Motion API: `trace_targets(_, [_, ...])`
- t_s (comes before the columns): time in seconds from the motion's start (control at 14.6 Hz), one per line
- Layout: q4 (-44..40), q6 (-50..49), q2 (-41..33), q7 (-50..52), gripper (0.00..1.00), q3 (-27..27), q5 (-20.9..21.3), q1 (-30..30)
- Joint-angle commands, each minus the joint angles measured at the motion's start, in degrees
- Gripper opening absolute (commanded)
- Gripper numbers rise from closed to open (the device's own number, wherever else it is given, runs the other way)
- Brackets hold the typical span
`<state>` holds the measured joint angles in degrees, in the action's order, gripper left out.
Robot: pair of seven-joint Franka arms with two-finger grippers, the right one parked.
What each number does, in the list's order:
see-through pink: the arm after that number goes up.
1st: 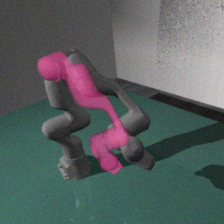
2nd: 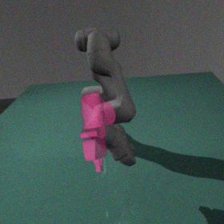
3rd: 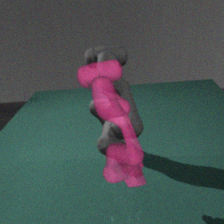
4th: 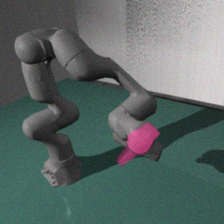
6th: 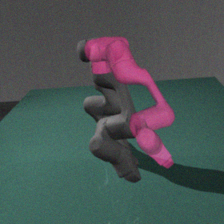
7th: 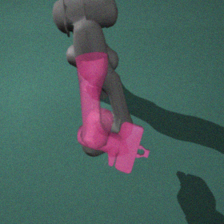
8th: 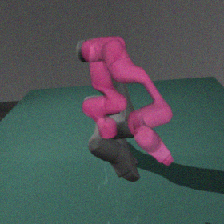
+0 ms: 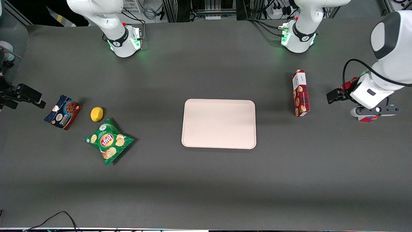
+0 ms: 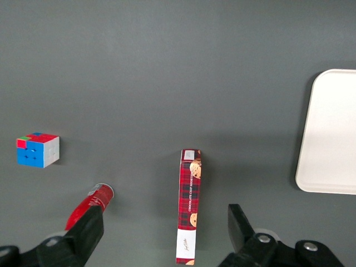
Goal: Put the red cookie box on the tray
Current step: 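Move the open left gripper toward the upright red plaid cookie box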
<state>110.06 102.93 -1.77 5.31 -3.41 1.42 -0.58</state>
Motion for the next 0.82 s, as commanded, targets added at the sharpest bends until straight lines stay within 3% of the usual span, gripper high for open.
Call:
trace_targets(0.0, [9.1, 4.6, -5.6, -1.3, 1.00, 0.6, 0.7, -0.5])
trace_targets(0.41, [24.4, 18.2, -8.2, -2.9, 1.00, 1.2, 0.7, -0.4])
trace_targets(0.75, [30.4, 25.9, -7.3, -3.2, 1.00, 1.0, 0.7, -0.7])
